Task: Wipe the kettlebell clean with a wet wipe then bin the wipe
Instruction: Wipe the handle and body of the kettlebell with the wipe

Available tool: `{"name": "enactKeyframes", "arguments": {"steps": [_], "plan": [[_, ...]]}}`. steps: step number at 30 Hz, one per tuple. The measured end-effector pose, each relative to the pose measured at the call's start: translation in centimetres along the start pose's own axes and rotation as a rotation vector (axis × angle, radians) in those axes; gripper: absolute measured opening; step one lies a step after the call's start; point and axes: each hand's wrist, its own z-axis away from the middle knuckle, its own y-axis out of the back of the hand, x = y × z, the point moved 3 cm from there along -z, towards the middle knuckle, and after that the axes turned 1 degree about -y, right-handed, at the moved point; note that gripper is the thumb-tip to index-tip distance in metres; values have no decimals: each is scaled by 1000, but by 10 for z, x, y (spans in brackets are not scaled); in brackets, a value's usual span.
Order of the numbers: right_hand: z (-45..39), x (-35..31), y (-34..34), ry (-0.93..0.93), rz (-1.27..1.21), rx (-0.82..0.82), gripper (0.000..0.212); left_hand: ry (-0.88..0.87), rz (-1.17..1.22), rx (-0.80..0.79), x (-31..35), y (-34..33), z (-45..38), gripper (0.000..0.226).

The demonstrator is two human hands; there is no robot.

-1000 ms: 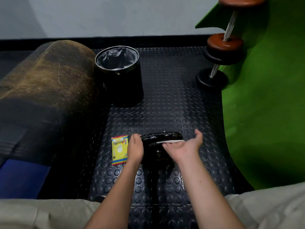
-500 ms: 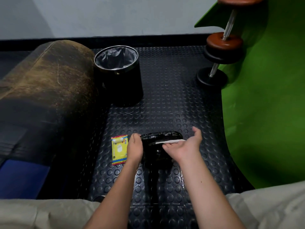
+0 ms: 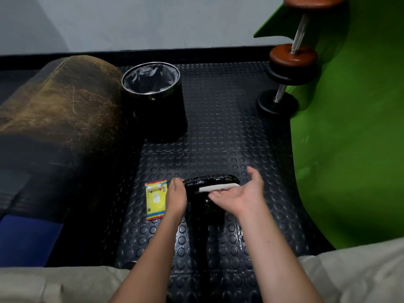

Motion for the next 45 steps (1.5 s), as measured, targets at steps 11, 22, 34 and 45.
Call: {"name": "enactKeyframes", "arguments": {"steps": [11,22,34,45], "plan": [[-13,36,-11,105,69,-50,82,-18,30,9,-5,-1,-3,37],[-3,-13,1,63,-125,28,100,-9,24,-9,1,1,3,27],[6,4,-18,55,17,28,91,-2,22,0,0,0,2,32],[-4,-18,-25,266,384,310,72,-6,15,-20,9,3,10,23]]}}
